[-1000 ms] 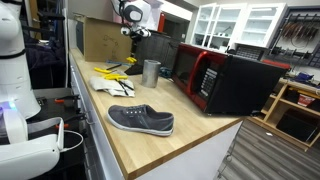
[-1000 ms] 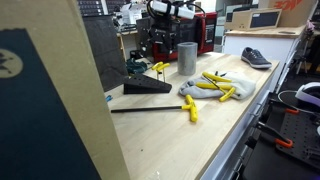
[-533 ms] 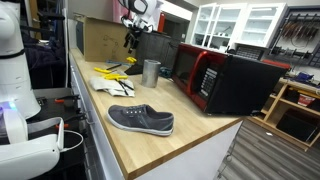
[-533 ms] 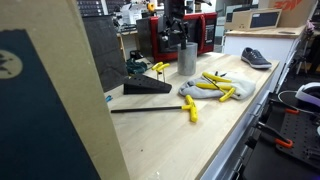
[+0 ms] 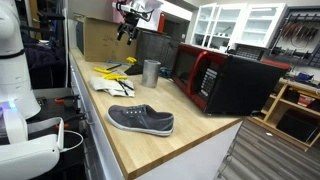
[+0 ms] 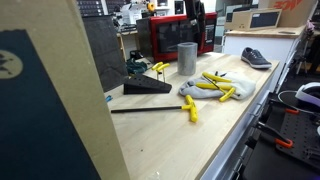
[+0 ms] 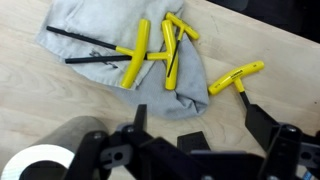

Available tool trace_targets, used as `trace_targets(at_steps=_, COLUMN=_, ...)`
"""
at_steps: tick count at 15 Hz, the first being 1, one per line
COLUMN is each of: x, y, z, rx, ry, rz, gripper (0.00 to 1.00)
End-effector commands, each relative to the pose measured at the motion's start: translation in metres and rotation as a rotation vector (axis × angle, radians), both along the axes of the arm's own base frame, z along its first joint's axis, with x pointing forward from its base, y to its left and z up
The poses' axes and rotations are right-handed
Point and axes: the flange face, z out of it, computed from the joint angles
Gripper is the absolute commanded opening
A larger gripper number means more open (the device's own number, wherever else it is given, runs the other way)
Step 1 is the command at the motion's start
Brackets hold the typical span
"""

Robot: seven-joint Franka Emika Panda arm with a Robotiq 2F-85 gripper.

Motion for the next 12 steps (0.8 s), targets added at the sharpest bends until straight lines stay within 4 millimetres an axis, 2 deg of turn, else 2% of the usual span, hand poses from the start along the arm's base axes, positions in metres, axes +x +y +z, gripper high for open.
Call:
trace_targets(at_steps=1, x=-0.034, y=-0.015, z=0.029, rx=-0.027, ry=-0.076, rz=0.054, gripper=1.0)
trace_targets(at_steps=7, x=-0.07, y=-0.029, z=0.068, rx=-0.046, ry=-0.186, rz=0.078, gripper=1.0)
trace_targets(at_steps=12, x=-0.104, y=-0.046, z=0.088, rx=-0.064, ry=-0.268, rz=0.078, gripper=1.0)
